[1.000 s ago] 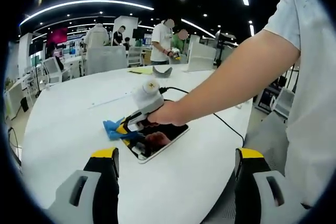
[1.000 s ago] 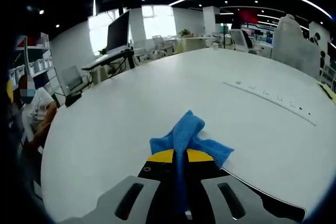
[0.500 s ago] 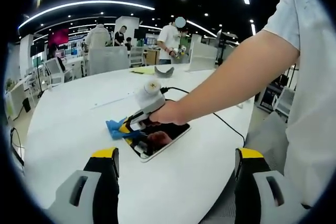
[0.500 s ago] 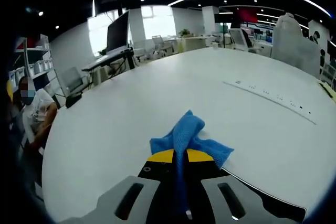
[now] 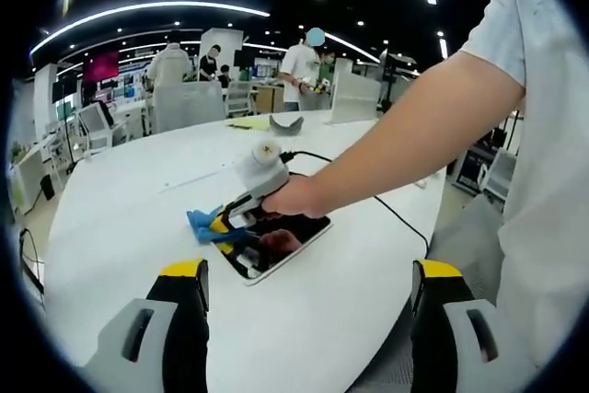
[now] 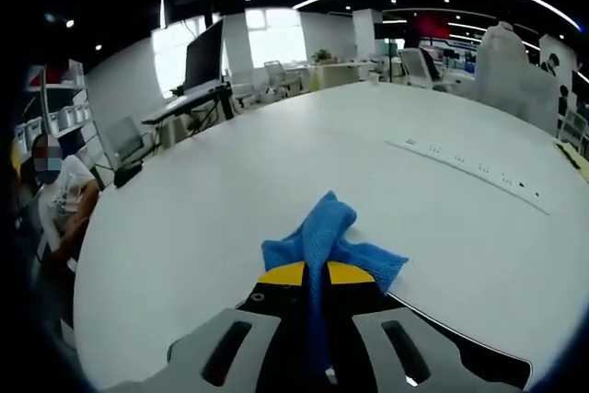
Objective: Wipe the mirror surface with the cleaning cloth until all visible marks leave the cleaned area.
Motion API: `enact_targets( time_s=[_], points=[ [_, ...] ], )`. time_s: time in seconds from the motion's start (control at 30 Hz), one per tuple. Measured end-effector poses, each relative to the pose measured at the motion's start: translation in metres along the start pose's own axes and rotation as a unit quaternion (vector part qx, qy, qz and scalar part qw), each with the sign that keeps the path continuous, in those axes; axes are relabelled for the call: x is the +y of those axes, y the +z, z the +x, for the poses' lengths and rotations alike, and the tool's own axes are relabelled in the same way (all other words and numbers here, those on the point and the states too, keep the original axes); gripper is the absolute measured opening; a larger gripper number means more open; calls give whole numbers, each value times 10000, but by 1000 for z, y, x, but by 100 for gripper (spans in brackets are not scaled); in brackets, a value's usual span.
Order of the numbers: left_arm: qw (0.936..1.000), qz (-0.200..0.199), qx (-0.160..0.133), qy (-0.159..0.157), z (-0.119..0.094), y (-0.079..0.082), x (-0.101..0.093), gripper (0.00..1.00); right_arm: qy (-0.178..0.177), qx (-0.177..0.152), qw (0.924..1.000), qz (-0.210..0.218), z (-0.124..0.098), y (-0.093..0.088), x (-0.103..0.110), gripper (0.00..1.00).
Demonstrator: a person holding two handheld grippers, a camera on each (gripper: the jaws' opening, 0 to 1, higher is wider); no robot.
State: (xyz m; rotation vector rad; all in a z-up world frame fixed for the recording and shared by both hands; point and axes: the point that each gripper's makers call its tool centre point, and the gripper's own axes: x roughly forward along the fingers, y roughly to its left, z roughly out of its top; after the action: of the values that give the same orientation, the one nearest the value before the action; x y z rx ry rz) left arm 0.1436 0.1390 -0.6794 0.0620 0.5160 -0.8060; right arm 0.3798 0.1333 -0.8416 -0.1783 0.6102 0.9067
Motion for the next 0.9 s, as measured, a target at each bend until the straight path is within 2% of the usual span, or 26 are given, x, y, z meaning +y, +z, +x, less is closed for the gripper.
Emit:
enact_targets(
  time_s=[0.9],
  points=[
    [9998,159,20,102,-3,7,-11,92,-236,65,9997,62,-31,-19,-30,2]
  ],
)
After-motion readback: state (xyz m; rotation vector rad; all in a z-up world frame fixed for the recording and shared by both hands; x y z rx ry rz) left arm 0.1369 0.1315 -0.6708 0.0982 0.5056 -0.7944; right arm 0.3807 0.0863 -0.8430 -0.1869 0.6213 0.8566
